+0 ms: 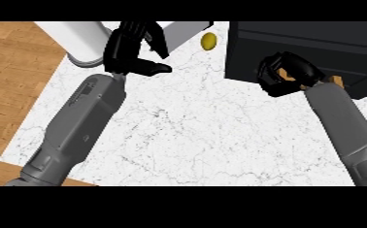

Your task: Pick up the cup, place it into the drawer and close the drawer

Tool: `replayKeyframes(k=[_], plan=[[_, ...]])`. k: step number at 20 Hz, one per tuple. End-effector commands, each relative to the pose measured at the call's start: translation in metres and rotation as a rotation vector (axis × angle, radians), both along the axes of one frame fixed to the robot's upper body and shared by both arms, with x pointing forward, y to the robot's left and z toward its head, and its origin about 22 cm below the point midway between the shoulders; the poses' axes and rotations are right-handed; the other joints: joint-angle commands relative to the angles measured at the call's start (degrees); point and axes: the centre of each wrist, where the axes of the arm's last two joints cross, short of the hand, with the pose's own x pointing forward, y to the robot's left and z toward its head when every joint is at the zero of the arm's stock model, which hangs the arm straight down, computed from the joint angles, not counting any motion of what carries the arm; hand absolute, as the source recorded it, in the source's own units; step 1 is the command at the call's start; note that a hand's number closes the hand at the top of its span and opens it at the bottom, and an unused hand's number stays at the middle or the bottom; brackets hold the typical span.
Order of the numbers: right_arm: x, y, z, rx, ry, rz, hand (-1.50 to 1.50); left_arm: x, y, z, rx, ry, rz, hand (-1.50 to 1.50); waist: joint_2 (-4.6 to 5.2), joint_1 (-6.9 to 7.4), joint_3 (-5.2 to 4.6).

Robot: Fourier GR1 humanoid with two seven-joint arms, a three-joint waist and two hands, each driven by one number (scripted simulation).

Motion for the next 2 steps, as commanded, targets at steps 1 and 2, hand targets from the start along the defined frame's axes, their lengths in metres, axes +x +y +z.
replayKeyframes(k=[1, 2], plan=[[0.0309, -0.0251, 0.0906, -0.069, -0.226, -0.196, 1.50, -0.0015, 0.0011, -0.0011, -0.003, 0.003, -0.017, -1.50, 0.78, 1.89, -0.94], [0.0291, -0.0296, 0.0899, -0.062, -0.225, -0.196, 1.50, -0.0026, -0.0019, -0.0017, -0.009, -0.005, -0.009, -1.50, 0.66, 2.04, -0.89]])
